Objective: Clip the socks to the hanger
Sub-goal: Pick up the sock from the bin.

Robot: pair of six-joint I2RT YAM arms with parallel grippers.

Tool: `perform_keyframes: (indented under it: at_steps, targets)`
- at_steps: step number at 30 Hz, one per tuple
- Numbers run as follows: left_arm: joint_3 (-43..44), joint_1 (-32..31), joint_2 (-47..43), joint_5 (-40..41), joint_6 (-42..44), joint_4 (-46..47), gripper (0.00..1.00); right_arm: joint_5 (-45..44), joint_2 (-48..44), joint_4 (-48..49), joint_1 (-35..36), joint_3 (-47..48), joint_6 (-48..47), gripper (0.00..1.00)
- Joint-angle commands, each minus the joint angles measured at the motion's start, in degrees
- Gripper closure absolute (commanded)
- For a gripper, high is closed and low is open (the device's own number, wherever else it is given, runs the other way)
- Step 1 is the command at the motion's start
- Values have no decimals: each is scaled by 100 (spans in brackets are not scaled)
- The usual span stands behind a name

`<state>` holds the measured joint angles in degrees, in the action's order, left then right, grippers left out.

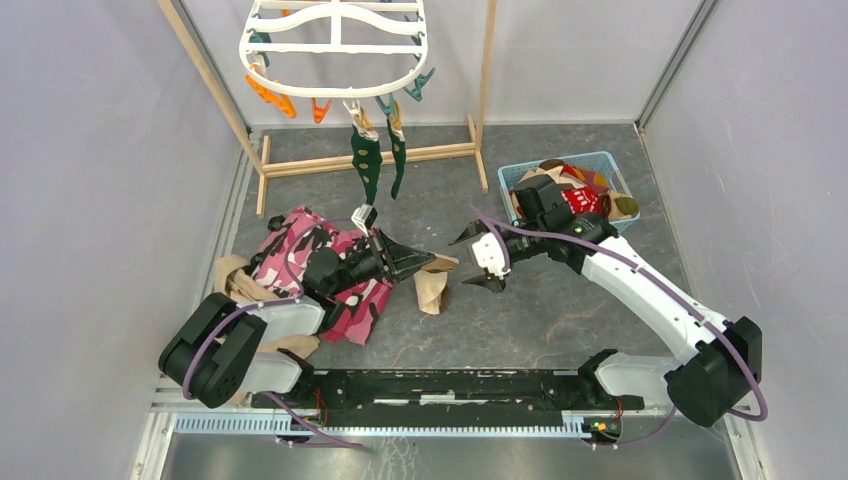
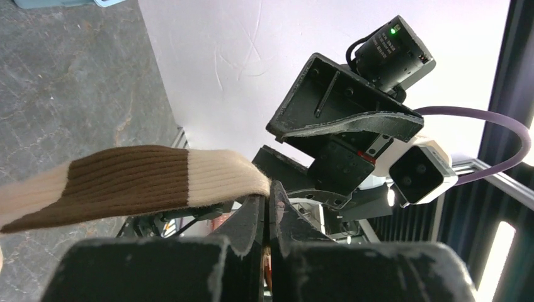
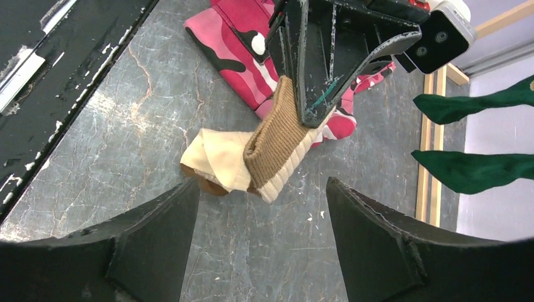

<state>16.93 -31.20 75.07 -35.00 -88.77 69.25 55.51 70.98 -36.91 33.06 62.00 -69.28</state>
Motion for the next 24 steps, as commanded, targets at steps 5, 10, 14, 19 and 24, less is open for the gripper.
perform_keyframes:
  at_steps: [5, 10, 14, 19, 24]
  targets:
    - [97, 35, 144, 87, -622, 722, 98, -27, -95, 614, 50, -58, 558, 24]
    - [144, 31, 256, 73, -734, 906, 98, -5, -74, 843, 98, -163, 825, 31]
    - [144, 35, 341, 82, -808, 1011, 98, 147, -69, 1115, 121, -220, 1167, 41]
    - [153, 35, 482, 82, -990, 1334, 98, 116, 18, 1367, 163, -296, 1498, 63]
    - [153, 35, 602, 77, -1136, 1634, 98, 97, 30, 1388, 160, -311, 1581, 86]
